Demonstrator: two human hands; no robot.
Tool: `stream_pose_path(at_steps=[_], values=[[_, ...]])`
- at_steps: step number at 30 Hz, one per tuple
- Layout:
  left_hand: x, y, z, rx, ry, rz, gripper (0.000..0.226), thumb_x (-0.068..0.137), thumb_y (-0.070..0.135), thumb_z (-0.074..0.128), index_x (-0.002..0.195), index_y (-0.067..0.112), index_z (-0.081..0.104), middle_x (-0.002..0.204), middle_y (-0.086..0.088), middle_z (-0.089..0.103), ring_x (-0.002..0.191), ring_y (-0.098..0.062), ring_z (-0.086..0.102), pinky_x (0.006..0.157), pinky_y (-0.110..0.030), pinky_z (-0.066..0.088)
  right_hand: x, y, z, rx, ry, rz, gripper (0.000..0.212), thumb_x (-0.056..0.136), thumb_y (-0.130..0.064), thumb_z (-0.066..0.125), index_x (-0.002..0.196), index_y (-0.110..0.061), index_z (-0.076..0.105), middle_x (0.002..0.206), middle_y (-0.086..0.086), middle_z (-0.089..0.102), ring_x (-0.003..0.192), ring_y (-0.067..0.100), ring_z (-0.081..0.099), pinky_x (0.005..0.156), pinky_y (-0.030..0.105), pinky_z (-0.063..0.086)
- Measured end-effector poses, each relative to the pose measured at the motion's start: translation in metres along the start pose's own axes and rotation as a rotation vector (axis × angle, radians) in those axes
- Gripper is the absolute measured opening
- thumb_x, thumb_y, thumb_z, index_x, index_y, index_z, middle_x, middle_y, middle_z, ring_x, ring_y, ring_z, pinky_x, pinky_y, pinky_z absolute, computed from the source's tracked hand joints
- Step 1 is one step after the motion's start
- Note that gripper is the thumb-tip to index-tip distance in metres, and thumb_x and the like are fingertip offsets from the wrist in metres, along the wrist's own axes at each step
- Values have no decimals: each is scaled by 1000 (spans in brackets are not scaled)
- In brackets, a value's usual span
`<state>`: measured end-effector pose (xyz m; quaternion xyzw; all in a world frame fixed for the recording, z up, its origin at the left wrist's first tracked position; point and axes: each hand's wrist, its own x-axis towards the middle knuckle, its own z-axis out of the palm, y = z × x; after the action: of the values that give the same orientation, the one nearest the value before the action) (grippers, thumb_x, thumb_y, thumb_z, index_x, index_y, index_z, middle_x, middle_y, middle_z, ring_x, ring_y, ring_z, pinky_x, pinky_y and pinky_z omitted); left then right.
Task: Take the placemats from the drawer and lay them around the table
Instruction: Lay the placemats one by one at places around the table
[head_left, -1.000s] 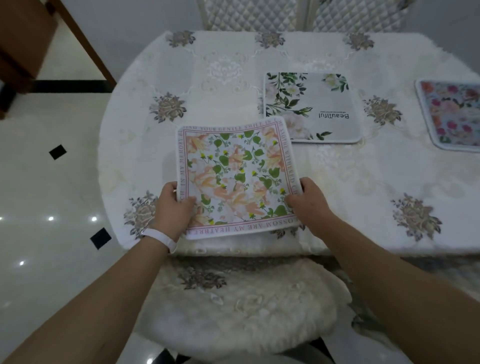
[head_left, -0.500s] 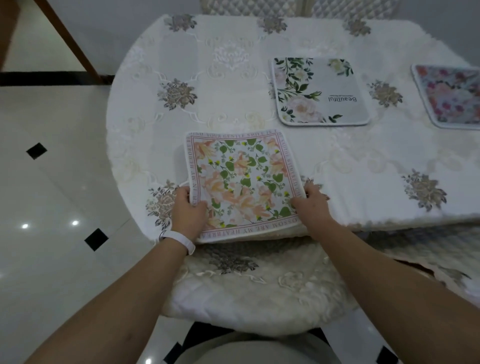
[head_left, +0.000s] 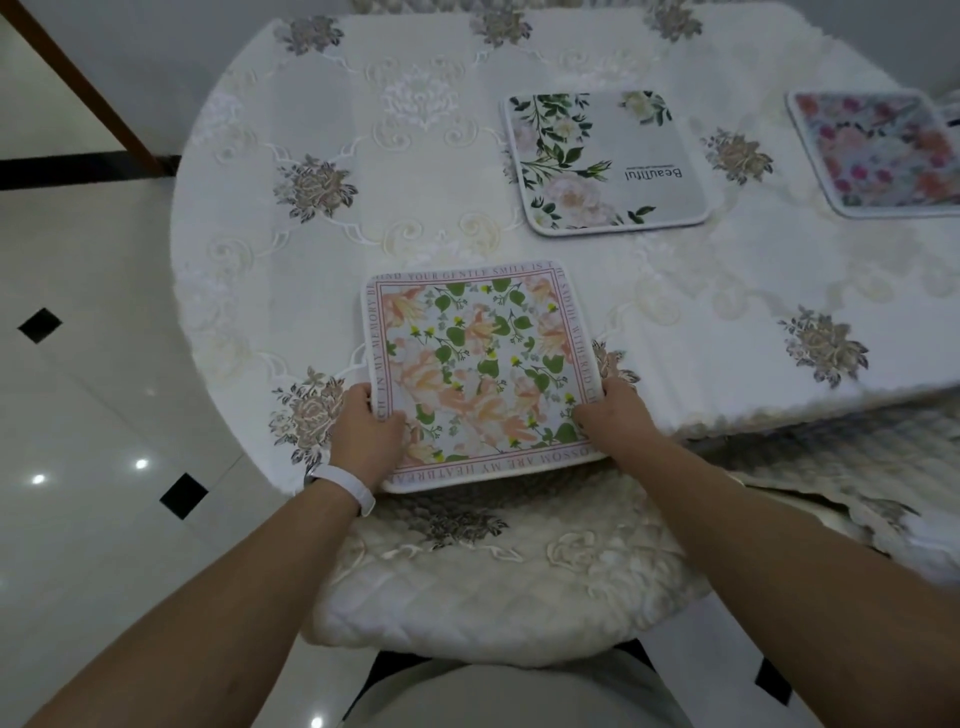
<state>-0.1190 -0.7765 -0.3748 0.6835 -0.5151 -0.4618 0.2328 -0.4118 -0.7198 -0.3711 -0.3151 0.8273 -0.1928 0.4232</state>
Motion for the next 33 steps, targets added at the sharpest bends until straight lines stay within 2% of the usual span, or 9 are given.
stream_pose_path(at_steps=[5,8,11,13,17,19,22,28,33], values=[[-5,-4,2,-32,46,-27,23,87,11,63,104,21,52,97,5,64,84,-14,63,64,-27,49,-2,-1,-4,-163,-26,-15,38,81,-27,60,117,-17,54,109,3,65,93,24,63,80,38,54],[-6,0,1,-93,140,-44,36,82,11,66,112,21,49,106,2,59,95,-19,62,75,-33,52,-7,-1,0,-348,91,-106,51,84,-35,61,127,-16,43,121,7,54,105,27,56,84,42,51],[-4,3,1,184,200,188,47,78,18,65,122,12,50,118,-4,50,109,-24,50,92,-39,44,-12,-4,9,-568,221,-377,64,89,-42,55,141,-13,32,138,14,41,123,33,42,97,47,42],[-3,5,8,382,101,364,49,81,23,63,127,11,51,133,-12,48,124,-31,43,104,-45,38,-12,-8,17,-636,154,-545,63,94,-46,48,146,-15,32,148,16,36,133,35,35,107,49,33],[8,7,27,628,-99,574,59,92,36,56,145,15,39,158,-11,27,144,-27,23,115,-45,23,4,-21,37,-800,-50,-697,67,96,-58,33,153,-24,22,163,6,15,149,27,11,118,48,10],[19,6,35,777,-167,607,61,98,46,41,150,17,31,161,-5,18,148,-23,12,119,-46,12,15,-27,48,-849,-84,-728,69,97,-62,24,156,-26,15,165,3,5,151,24,-1,119,47,-1],[39,8,44,900,-214,645,65,99,56,23,154,22,19,163,0,7,150,-19,-2,119,-45,-1,29,-32,61,-873,-64,-799,66,100,-59,18,157,-28,10,166,1,2,151,24,-6,119,49,-4],[79,22,58,1008,-271,724,67,97,55,12,155,22,1,163,2,-1,149,-15,-8,120,-45,-2,57,-46,71,-893,-32,-898,69,99,-57,12,156,-19,8,164,1,6,151,22,0,120,51,1],[112,43,73,1002,-245,720,76,93,64,0,155,19,2,163,3,-3,149,-13,-7,120,-43,-4,86,-68,68,-887,-9,-908,79,94,-60,11,155,-10,11,164,7,8,151,21,2,121,48,0]])
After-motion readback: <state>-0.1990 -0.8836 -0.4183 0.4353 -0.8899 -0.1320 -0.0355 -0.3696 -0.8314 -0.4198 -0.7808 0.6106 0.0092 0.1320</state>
